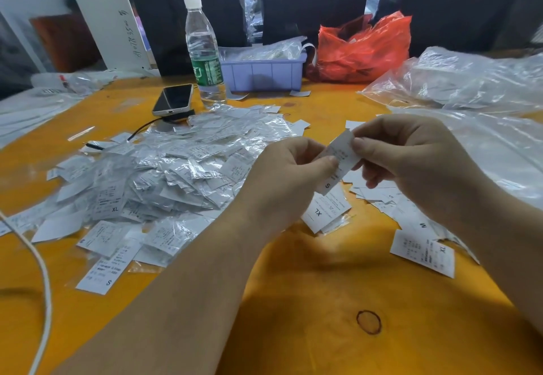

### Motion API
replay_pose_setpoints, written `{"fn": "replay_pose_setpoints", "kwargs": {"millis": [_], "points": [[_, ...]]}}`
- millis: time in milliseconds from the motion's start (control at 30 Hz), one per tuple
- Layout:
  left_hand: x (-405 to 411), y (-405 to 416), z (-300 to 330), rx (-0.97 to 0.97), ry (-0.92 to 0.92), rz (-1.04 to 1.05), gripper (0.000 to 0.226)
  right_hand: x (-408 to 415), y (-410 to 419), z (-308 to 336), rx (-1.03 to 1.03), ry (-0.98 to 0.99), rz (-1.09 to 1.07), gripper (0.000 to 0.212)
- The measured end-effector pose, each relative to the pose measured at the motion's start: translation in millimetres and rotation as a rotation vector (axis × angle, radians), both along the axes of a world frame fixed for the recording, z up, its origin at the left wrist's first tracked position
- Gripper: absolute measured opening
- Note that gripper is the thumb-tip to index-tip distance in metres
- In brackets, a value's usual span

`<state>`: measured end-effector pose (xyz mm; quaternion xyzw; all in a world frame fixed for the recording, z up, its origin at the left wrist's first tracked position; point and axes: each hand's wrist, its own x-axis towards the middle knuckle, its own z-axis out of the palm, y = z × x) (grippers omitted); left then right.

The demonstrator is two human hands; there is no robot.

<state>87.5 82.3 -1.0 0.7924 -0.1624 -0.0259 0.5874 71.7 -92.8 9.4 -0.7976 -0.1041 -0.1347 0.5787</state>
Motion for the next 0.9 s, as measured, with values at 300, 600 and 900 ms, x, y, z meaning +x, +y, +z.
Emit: {"fn": "replay_pose_setpoints", "kwargs": {"millis": [300, 600, 900], "points": [[-9.4, -8.8, -3.2, 0.056, -0.028, -0.126, 0.014, -23.3, -9.5, 6.8, -0.530, -0.259, -0.230, 0.007], [-26.8, -23.0, -4.4, 0.082, -0.009, -0.227, 0.018, -67.0, -39.9, -11.3, -0.819, -0.188, -0.428, 0.023], [-30.2, -29.6, -9.0, 0.069, -0.029, -0.231, 0.009, -71.1, -52.8, -20.5, -1.131, 0.190, -0.609, 0.025]]}}
